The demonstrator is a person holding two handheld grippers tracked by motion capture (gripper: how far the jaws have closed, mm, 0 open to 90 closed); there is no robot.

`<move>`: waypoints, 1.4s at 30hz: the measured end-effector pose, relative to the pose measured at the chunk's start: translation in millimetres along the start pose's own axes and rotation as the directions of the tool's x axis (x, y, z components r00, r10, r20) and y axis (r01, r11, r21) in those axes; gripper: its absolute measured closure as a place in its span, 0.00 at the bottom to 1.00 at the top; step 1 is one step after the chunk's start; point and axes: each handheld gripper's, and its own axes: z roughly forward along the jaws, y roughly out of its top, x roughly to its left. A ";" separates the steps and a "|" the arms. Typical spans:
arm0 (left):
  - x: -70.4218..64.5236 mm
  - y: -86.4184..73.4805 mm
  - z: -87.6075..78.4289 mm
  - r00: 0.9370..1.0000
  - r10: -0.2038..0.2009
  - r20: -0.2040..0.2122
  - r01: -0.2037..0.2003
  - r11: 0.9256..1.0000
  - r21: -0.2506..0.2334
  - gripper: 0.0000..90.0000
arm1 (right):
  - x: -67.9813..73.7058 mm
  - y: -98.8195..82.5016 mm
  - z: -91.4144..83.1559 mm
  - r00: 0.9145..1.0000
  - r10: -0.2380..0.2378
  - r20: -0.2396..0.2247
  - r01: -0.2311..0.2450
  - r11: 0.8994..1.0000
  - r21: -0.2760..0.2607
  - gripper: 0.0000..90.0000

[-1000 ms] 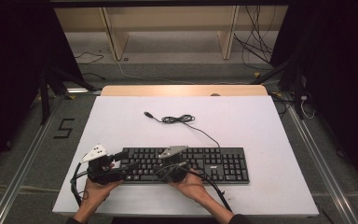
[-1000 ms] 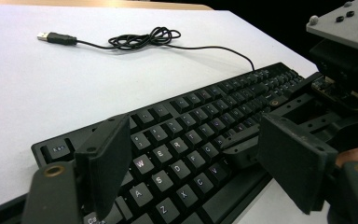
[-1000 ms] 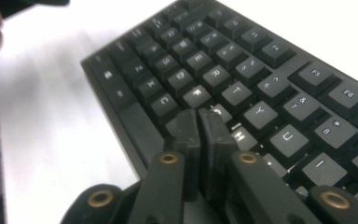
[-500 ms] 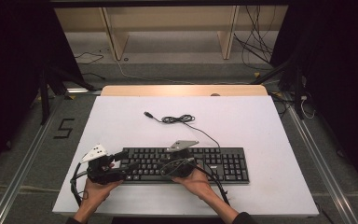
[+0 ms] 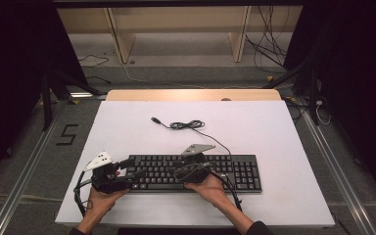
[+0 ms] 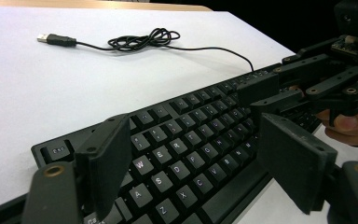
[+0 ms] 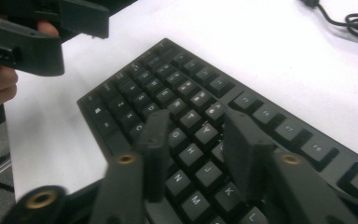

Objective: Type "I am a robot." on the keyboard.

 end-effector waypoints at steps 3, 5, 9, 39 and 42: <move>-0.2 0.0 0.0 1.000 0.001 0.001 -0.001 1.000 -0.001 0.29 | -2.2 0.5 -1.5 1.000 0.007 0.014 -0.007 1.000 0.004 0.59; -0.2 0.0 -0.1 1.000 0.002 0.004 -0.002 1.000 -0.002 0.28 | -4.0 0.6 -2.9 1.000 0.012 0.015 -0.012 1.000 0.000 0.56; -0.3 0.1 -0.3 1.000 0.002 0.005 -0.002 1.000 -0.004 0.28 | -7.9 1.4 -6.5 1.000 0.012 0.027 -0.013 1.000 0.006 0.47; -0.4 0.2 -0.4 1.000 0.009 0.005 -0.009 1.000 -0.002 0.28 | -24.6 -2.0 -13.5 0.994 0.018 0.106 -0.022 0.999 0.040 0.95; -0.4 0.2 -0.4 1.000 0.009 0.005 -0.009 1.000 -0.002 0.28 | -24.3 -3.3 -9.9 0.994 0.016 0.110 -0.023 0.998 0.062 0.99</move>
